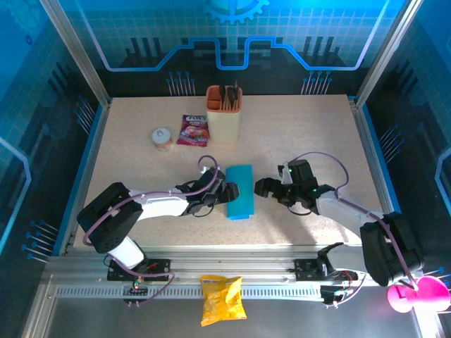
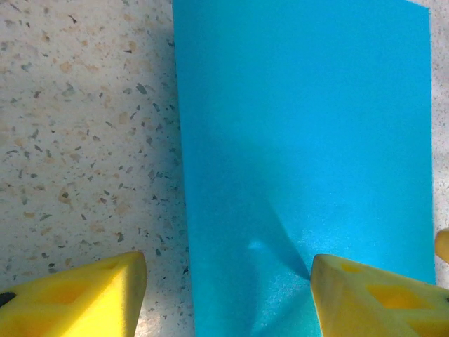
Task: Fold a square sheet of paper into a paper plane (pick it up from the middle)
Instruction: First fold in half a square sheet of paper at the center of the table.
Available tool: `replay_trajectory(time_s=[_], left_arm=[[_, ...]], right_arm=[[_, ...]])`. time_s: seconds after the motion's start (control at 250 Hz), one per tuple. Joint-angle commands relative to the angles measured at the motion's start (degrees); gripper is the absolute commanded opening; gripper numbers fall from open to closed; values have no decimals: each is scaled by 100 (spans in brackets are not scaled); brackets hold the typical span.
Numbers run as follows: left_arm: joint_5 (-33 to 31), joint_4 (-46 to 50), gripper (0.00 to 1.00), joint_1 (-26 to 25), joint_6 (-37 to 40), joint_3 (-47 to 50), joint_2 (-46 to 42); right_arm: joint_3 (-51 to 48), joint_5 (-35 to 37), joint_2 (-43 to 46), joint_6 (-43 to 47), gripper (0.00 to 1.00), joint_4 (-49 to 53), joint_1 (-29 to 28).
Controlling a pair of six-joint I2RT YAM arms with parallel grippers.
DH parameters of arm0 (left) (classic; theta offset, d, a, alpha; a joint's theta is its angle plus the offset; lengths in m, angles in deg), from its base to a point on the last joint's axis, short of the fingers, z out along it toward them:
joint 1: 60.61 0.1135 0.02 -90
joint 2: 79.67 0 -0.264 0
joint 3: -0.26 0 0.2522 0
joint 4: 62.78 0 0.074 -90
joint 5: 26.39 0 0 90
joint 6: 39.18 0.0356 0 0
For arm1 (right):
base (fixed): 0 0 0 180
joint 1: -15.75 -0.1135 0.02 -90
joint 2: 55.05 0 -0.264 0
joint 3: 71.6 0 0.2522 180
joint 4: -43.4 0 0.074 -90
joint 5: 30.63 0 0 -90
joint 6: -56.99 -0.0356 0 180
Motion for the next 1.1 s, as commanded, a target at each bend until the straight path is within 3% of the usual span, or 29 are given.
replay_trajectory(time_s=[0.0, 0.16, 0.264, 0.811, 1.095], left_arm=[[-97, 190, 64, 52, 228, 31, -235], [-123, 211, 64, 98, 275, 94, -379], [-96, 239, 64, 149, 313, 122, -415], [246, 271, 67, 534, 597, 263, -471], [849, 262, 72, 650, 649, 243, -524]], right_arm=[[261, -236, -264, -182, 93, -444, -156], [451, -268, -679, -281, 87, -695, -332], [545, -383, -943, -340, 76, -929, -403], [666, -878, -1541, -660, 1, -1714, -534], [334, -545, -1510, -1003, 0, -2215, -833]])
